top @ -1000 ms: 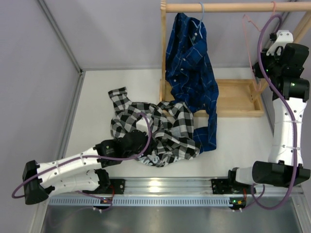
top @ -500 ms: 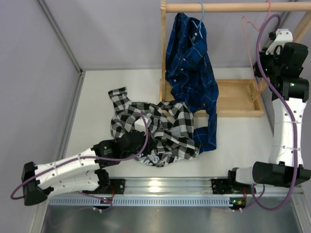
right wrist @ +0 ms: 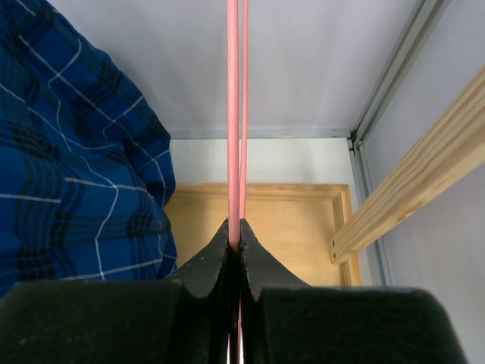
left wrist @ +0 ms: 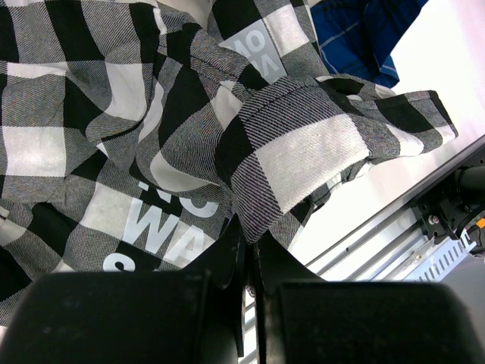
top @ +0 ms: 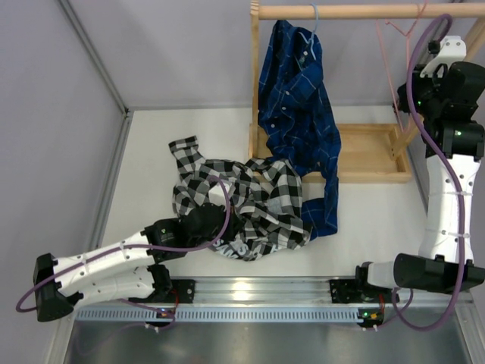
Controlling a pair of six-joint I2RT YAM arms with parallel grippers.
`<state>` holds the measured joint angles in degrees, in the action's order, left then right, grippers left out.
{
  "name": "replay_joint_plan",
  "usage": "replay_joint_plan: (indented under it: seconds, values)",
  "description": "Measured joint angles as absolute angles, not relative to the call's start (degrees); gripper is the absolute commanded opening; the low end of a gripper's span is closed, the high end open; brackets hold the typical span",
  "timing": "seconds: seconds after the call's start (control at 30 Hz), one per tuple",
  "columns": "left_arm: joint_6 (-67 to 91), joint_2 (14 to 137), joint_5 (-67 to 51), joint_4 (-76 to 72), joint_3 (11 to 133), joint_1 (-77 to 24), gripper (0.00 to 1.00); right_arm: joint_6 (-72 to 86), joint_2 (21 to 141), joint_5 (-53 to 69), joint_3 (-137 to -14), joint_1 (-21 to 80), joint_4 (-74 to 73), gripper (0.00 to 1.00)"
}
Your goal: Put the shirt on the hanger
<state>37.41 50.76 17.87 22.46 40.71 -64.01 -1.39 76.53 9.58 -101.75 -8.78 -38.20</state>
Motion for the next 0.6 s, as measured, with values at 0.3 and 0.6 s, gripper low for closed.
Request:
replay_joint_plan:
  seconds: [0.3, 0.6]
  values:
    - [38.4, 50.8, 20.1, 22.7, 40.8, -64.0, 0.0, -0.8, 73.9, 10.5, -101.6, -8.8, -36.0, 0.0]
    - [40.5, 55.7, 24.9, 24.9, 44.4, -63.8, 0.0, 0.5, 68.2, 10.6, -99.2, -8.8, -35.3, 0.0]
